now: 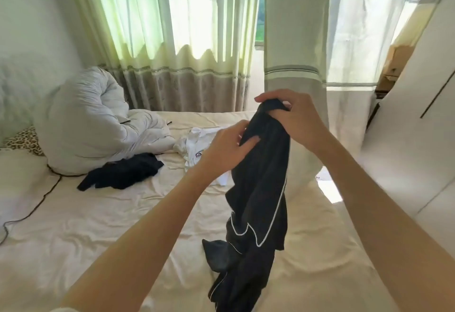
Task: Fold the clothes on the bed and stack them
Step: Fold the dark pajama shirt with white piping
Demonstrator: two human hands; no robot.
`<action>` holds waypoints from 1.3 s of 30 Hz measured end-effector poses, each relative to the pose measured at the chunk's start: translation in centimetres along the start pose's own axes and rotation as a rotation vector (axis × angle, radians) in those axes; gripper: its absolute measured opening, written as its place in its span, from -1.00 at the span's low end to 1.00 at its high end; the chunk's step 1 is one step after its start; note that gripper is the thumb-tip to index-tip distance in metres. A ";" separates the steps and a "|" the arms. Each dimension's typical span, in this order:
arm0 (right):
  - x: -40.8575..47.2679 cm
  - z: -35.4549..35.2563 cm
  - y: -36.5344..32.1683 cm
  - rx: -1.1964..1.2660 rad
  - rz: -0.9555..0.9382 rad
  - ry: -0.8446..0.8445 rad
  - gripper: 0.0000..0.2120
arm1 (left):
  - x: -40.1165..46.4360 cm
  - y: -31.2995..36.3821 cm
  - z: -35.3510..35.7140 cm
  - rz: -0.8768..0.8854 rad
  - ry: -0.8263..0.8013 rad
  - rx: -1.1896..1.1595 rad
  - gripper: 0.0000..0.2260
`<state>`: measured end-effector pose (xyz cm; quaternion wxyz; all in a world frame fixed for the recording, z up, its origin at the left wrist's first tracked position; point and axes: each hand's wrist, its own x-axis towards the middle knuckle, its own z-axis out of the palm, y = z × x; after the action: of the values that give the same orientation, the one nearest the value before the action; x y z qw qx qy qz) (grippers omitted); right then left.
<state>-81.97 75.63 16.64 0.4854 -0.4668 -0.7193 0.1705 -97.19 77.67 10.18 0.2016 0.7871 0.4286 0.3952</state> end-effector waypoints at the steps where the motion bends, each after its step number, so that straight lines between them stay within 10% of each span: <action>1: 0.3 0.0 -0.1 -0.011 -0.003 0.003 -0.63 | 0.1 0.2 -0.4 0.018 0.069 0.043 -0.85; 10: 3.2 0.6 2.1 -0.419 -0.007 0.034 -0.78 | 3.1 2.0 -7.2 -0.015 0.233 0.110 -0.78; 20: 4.1 2.6 3.0 -0.336 0.155 0.099 -0.85 | 3.3 1.8 -11.1 0.030 0.358 0.284 -0.76; 27: 6.4 0.7 3.0 -0.098 0.292 0.179 -0.79 | 4.2 1.0 -13.2 0.003 -0.149 0.530 -0.80; 34: 9.8 -1.4 -2.0 -0.131 -0.085 0.510 -0.82 | 7.0 3.5 -16.4 0.090 0.638 0.529 -0.88; 39: 8.1 -1.4 0.9 -0.281 0.134 0.217 -0.80 | 5.9 0.3 -16.0 -0.154 0.438 0.395 -0.91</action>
<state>-81.05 82.59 21.03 0.4776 -0.5924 -0.6470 0.0489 -107.88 82.07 22.69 -0.0233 0.6722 0.5889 0.4481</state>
